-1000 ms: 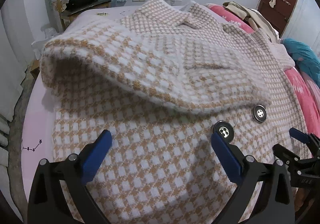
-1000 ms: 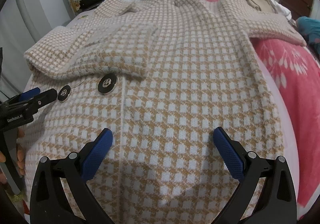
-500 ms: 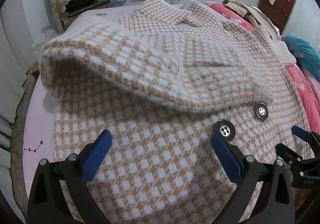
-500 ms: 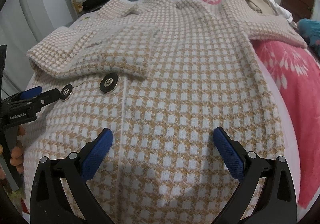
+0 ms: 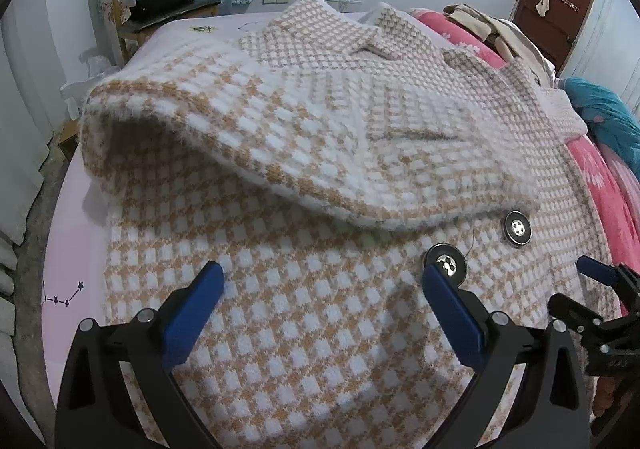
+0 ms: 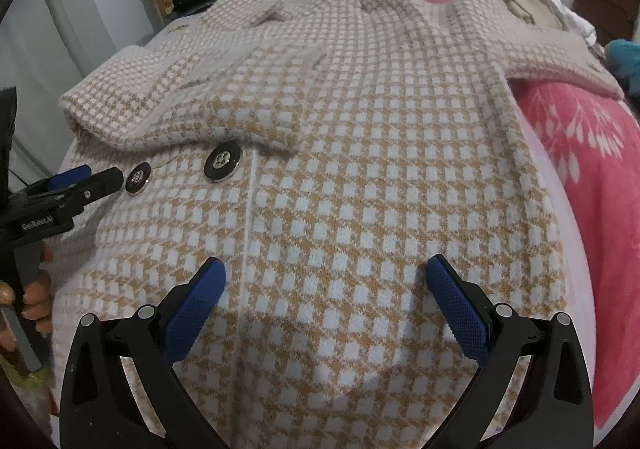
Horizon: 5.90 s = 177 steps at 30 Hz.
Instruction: Fold large clothes
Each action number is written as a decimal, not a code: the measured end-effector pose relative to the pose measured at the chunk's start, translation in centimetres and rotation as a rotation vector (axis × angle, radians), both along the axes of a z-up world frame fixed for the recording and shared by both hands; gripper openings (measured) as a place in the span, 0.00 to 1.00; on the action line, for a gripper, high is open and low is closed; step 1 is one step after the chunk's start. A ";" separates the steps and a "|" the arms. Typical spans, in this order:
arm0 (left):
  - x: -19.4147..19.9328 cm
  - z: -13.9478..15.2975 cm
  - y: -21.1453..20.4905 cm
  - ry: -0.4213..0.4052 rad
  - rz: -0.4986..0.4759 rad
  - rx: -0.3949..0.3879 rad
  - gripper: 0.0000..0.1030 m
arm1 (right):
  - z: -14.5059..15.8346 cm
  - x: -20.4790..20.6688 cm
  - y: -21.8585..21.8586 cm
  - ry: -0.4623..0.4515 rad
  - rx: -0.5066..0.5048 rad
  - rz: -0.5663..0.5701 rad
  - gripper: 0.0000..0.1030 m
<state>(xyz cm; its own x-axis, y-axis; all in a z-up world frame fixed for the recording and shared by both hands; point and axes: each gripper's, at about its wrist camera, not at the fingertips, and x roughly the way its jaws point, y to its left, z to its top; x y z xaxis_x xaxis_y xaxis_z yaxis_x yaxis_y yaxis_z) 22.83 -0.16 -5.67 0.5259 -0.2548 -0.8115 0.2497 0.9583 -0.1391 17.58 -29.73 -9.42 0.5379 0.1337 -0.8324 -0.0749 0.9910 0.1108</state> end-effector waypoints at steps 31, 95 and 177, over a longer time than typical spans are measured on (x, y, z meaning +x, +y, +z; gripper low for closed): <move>1.2 0.2 4.8 -0.030 0.126 -0.040 0.95 | 0.5 14.2 -0.5 0.143 0.367 0.093 0.06; 12.4 8.2 4.7 -0.186 0.059 -0.108 0.95 | 4.4 23.4 3.6 -0.057 0.060 0.171 0.31; 13.7 -0.7 -2.3 0.001 0.060 0.149 0.96 | 9.6 15.1 -31.2 -0.116 0.234 -0.471 0.66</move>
